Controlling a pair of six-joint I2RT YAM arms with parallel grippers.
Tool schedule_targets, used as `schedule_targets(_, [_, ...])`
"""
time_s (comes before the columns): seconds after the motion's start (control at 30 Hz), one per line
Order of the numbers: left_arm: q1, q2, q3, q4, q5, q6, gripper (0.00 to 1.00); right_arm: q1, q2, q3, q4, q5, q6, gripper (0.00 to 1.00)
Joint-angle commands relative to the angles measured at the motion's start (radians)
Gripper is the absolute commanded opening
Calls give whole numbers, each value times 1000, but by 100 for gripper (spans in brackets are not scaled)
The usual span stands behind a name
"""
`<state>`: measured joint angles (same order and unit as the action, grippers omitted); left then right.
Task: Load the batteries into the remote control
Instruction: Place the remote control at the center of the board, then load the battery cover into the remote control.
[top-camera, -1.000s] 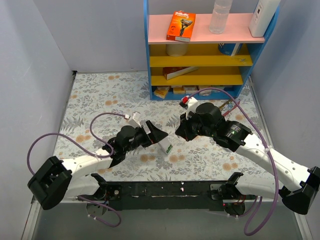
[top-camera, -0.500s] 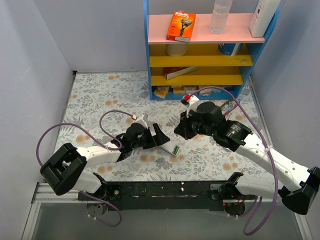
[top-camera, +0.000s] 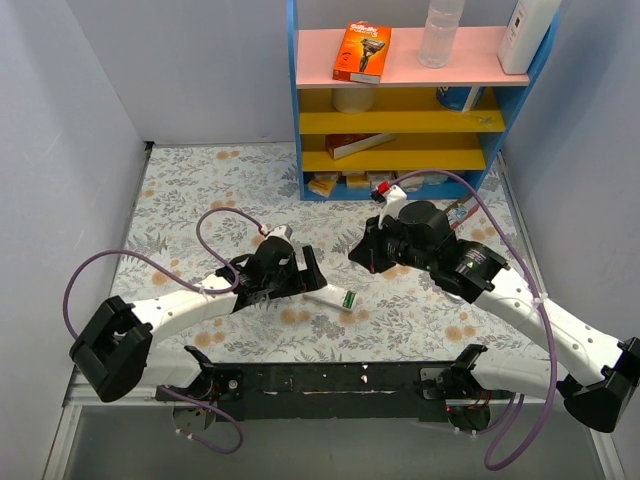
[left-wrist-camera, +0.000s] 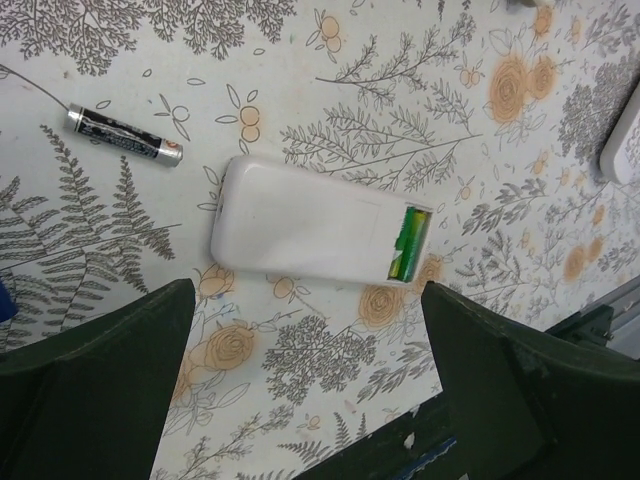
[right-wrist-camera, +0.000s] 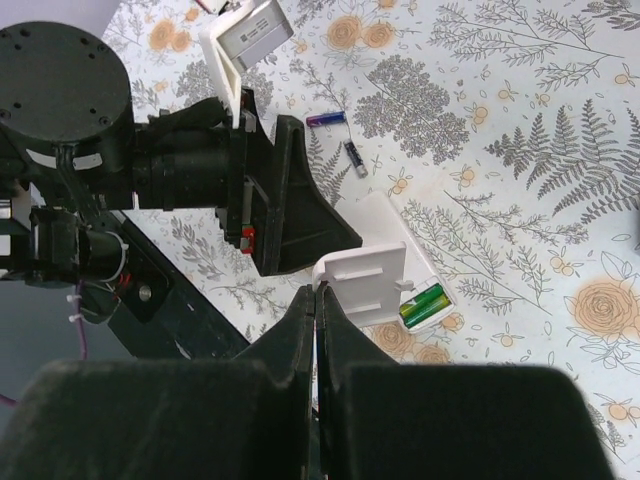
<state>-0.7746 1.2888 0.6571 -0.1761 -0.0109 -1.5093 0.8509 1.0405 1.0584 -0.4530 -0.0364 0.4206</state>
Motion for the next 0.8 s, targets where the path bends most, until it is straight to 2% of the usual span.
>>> schedule_targets(0.0, [-5,-93,12,-80,-31,84,98,-10,0,14,88,-20,44,1])
schedule_targets(0.07, [-6,-156,-14,-44,-29,148,98,-15,-3,11,108,-60,53,1])
schedule_targets(0.1, [-5,-249,-55,17,-34,179,98,-24,-7,9,128,-78,55,1])
schedule_targets(0.17, [-5,-340,-100,111,-18,279,98,-33,-14,2,148,-133,63,1])
schedule_targets(0.2, [-5,-377,-143,236,0,308,98,-42,-19,-8,163,-155,66,1])
schedule_targets(0.23, [-5,-449,-172,300,9,345,98,-50,-28,-12,190,-175,75,1])
schedule_targets(0.27, [-5,-476,-194,361,73,403,98,-56,-36,-17,204,-207,82,1])
schedule_targets(0.33, [-5,-520,-265,539,115,467,98,-81,-49,-28,253,-252,107,1])
schedule_targets(0.4, [-5,-522,-301,680,170,553,98,-101,-54,-32,283,-338,121,1])
schedule_targets(0.5, [-5,-484,-298,769,286,668,98,-115,-57,-35,323,-434,141,1])
schedule_targets(0.6, [-5,-435,-274,822,389,754,98,-121,-60,-37,339,-499,147,1])
schedule_targets(0.77, [-5,-388,-215,839,476,846,98,-134,-74,-64,378,-574,181,1])
